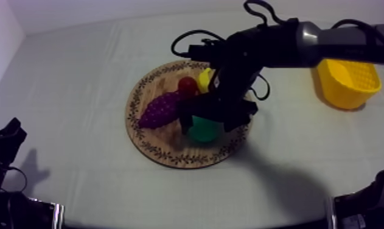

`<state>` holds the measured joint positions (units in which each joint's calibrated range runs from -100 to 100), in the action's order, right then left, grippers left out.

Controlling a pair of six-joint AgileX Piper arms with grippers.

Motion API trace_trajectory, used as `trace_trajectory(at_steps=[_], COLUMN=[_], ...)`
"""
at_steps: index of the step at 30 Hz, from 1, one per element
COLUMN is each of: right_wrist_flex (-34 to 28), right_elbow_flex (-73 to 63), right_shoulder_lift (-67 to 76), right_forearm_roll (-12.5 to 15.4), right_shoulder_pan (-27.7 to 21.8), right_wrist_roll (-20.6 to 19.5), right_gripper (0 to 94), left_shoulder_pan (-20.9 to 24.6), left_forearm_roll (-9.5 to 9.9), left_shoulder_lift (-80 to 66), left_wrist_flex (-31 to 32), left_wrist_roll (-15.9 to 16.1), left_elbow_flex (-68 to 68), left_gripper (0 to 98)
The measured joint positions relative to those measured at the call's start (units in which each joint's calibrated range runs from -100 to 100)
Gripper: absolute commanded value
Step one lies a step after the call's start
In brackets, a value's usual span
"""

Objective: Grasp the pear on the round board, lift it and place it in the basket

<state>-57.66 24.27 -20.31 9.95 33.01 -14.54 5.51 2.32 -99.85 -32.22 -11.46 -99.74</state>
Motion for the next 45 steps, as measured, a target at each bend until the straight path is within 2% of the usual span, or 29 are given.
trace_trajectory(at_steps=[22, 26, 30, 35, 45], right_wrist_flex=[0.04, 0.06, 0.46, 0.54, 1.32], right_elbow_flex=[-2.92, -3.34, -3.77, -3.96, -3.12], right_shoulder_lift=[-5.02, -5.50, -5.95, -6.58, -5.33], right_forearm_roll=[-2.33, -2.50, -2.50, -2.13, -1.86], right_shoulder_pan=[-0.19, -0.31, -0.24, 0.04, 0.15], right_wrist_roll=[-2.26, -2.33, -2.07, -1.06, -0.24], right_gripper=[64.7, 59.7, 50.0, 42.2, 40.6], left_shoulder_pan=[0.00, 0.00, 0.00, 0.00, 0.00], left_forearm_roll=[0.00, 0.00, 0.00, 0.00, 0.00], left_shoulder_lift=[0.00, 0.00, 0.00, 0.00, 0.00], left_wrist_flex=[0.00, 0.00, 0.00, 0.00, 0.00], left_wrist_roll=[0.00, 0.00, 0.00, 0.00, 0.00], left_elbow_flex=[0.00, 0.00, 0.00, 0.00, 0.00], left_gripper=[0.1, 0.1, 0.1, 0.1, 0.1])
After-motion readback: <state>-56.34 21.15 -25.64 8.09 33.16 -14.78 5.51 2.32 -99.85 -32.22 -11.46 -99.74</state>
